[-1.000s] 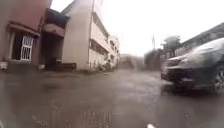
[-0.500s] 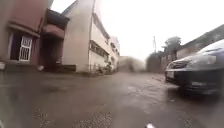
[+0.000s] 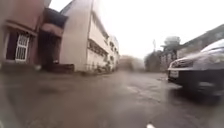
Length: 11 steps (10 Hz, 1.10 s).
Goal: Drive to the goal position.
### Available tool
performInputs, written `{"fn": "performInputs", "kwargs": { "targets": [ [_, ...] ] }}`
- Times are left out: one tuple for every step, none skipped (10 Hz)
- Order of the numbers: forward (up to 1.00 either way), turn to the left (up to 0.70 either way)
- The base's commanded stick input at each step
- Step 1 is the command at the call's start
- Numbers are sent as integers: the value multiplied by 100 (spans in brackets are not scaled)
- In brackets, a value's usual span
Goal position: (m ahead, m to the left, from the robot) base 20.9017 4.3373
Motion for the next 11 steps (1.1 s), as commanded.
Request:
{"fn": "performInputs", "kwargs": {
  "targets": [
    [50,8],
    [50,8],
    [50,8],
    [50,8],
    [50,8],
    [50,8],
    [50,8],
    [50,8],
    [50,8],
    [50,8],
    [50,8]
  ]
}}
